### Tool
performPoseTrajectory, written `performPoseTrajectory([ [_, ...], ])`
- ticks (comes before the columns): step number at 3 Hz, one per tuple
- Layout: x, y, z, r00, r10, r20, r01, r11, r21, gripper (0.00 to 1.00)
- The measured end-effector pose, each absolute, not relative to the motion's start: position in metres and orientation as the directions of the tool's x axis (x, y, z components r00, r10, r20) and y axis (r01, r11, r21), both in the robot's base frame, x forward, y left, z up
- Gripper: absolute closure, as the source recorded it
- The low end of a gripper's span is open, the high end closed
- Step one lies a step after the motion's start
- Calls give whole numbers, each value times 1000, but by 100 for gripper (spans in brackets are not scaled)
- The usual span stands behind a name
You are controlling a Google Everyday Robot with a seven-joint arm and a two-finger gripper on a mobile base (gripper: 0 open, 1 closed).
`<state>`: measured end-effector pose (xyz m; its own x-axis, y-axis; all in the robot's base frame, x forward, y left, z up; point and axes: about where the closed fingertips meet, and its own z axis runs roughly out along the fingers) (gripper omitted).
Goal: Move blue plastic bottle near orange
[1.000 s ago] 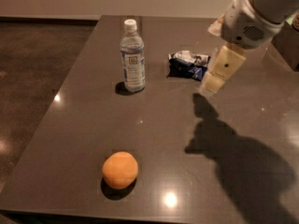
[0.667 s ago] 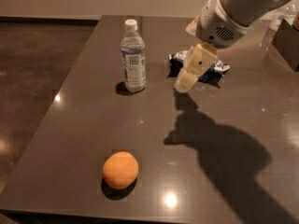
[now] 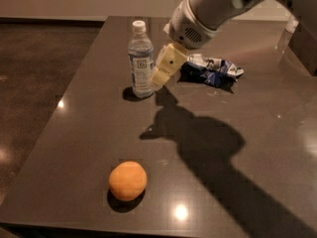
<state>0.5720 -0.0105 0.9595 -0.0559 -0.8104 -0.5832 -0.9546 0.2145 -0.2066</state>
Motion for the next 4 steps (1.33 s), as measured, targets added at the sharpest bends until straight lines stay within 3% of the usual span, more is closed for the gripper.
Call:
performPoseTrajectory([
  [2, 602, 34, 956, -40, -773, -633, -965, 194, -175, 1],
  [3, 612, 40, 953, -41, -764, -644, -969, 187, -161, 15],
  [4, 616, 42, 953, -34, -757, -652, -972, 176, -153, 38],
])
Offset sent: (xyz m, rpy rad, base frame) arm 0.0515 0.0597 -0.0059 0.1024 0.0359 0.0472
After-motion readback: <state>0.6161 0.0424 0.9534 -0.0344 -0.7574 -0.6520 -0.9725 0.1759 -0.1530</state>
